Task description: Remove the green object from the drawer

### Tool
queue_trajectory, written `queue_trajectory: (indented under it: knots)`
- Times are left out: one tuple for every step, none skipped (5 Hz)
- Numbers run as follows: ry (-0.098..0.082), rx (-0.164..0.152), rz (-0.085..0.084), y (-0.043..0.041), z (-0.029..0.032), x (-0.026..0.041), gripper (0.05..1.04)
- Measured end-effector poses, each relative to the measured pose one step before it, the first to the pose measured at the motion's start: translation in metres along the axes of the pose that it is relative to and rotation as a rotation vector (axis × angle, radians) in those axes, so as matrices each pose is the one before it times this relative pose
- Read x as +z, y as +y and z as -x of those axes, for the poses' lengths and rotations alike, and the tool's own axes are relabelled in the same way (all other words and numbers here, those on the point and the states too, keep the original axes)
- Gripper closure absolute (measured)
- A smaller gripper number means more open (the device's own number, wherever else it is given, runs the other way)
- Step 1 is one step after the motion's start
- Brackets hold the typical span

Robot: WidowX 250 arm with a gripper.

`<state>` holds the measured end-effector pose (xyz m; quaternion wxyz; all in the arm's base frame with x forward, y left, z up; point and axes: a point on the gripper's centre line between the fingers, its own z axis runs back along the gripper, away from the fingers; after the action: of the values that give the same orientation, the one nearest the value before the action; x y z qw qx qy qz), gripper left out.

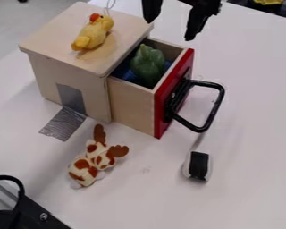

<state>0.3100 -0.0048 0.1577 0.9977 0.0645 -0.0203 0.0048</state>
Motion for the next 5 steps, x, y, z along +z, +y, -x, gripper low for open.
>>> queue_trajectory:
  knots:
    - [0.0354, -0.0052, 0.0013, -0.00177, 0.00280, -0.00978, 0.083]
    - [0.0210, 0.0194, 0.0312, 0.01499, 0.00287, -0.00745, 0.083]
    - [0.0095, 0.0312, 0.0015, 0.01980, 0.00261, -0.00756, 0.083]
    - [0.0197, 0.0240, 0.0047, 0.01298, 0.00505, -0.00801, 0.083]
    - [0.0040, 0.0241, 0.0227, 0.00478, 0.00315, -0.00929, 0.083]
